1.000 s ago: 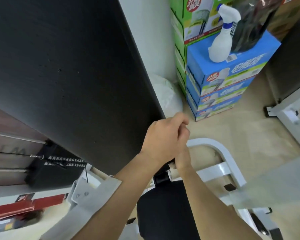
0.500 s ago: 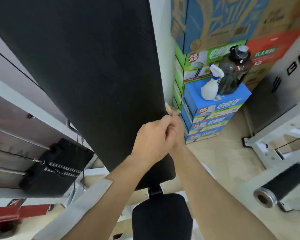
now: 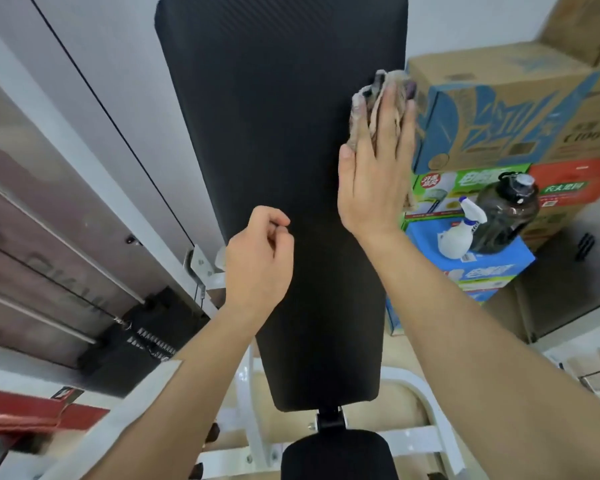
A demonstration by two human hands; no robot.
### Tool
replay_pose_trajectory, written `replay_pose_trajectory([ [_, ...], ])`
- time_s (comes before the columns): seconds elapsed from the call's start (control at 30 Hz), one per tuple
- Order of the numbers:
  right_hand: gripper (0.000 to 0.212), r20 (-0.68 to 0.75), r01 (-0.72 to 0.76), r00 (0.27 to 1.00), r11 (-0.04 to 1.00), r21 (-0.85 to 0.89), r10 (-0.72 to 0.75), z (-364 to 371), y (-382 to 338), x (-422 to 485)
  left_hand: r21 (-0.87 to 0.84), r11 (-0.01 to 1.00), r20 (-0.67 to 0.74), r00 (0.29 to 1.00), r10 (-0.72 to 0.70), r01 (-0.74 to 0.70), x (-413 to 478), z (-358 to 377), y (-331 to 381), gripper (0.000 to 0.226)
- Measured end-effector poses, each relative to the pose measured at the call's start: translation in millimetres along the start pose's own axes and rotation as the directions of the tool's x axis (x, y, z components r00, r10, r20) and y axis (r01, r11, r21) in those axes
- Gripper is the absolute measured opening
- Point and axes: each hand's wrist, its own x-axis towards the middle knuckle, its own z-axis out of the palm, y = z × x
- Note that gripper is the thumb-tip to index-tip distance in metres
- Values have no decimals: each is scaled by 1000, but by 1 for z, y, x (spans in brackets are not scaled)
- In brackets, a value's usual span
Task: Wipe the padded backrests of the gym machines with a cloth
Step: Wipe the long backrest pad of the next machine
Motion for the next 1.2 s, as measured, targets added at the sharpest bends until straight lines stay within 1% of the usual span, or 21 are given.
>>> replay_pose_trajectory([
  [0.03,51,27,99,995,993,-67,-98,5,4,-2,-6,1000,-26,999,-22,22,2,-1,-2,13],
  [0.1,49,66,296,955,949,-110,-290,15,12,-21,-25,998,-57,996,-61,60,4,-1,-7,14],
  [0.17,49,93,448,893,888,-103,-440,25,24,-62,-44,996,-66,994,-85,82,2,2,-12,13],
  [0.2,50,117,524,850,846,-98,-513,29,30,-87,-49,995,-62,994,-88,85,-1,4,-16,13],
  [0.23,53,182,609,789,787,-98,-587,32,39,-114,-52,995,-53,995,-90,87,-4,5,-19,13],
  [0.27,57,272,696,706,710,-101,-654,33,49,-141,-52,995,-44,995,-90,88,-7,6,-22,14],
  [0.33,64,431,827,540,551,-111,-723,30,65,-176,-58,995,-35,996,-86,84,-11,5,-26,14],
  [0.4,66,505,888,430,450,-90,-748,26,68,-174,-48,995,-47,995,-90,88,-9,0,-27,15],
  [0.43,64,508,900,404,431,-71,-761,24,64,-160,-44,995,-57,994,-90,87,-7,-5,-26,14],
  [0.47,62,494,898,402,437,-50,-771,21,56,-140,-43,996,-67,994,-86,83,-4,-10,-25,13],
  [0.5,59,477,885,422,465,-33,-771,17,46,-111,-48,996,-79,993,-85,82,-1,-16,-22,13],
  [0.53,57,452,863,461,505,-26,-764,13,32,-76,-58,995,-89,992,-92,87,3,-23,-19,13],
  [0.63,53,338,754,632,655,-58,-697,6,-19,35,-85,992,-142,984,-104,92,18,-44,-10,15],
  [0.67,52,307,716,678,695,-69,-668,5,-37,63,-95,991,-171,980,-106,91,23,-50,-9,15],
  [0.73,53,269,653,743,751,-95,-613,5,-66,92,-126,987,-227,966,-125,98,31,-62,-11,16],
  [0.8,54,247,621,773,777,-105,-584,11,-81,86,-146,982,-269,950,-158,122,32,-70,-18,18],
  [0.87,54,244,645,753,759,-85,-612,19,-84,58,-165,976,-286,940,-184,140,27,-71,-28,19],
  [0.97,55,274,709,684,705,-29,-676,34,-77,0,-165,968,-261,937,-230,191,11,-59,-53,21],
  [1.07,57,251,745,647,667,-9,-720,53,-66,-69,-175,949,-265,916,-302,262,-8,-37,-86,20],
  [1.13,57,260,791,586,611,20,-767,68,-53,-121,-188,925,-268,889,-370,329,-20,-19,-105,20],
  [1.2,55,287,840,506,540,50,-813,83,-36,-175,-209,901,-271,862,-428,381,-31,-3,-122,20],
])
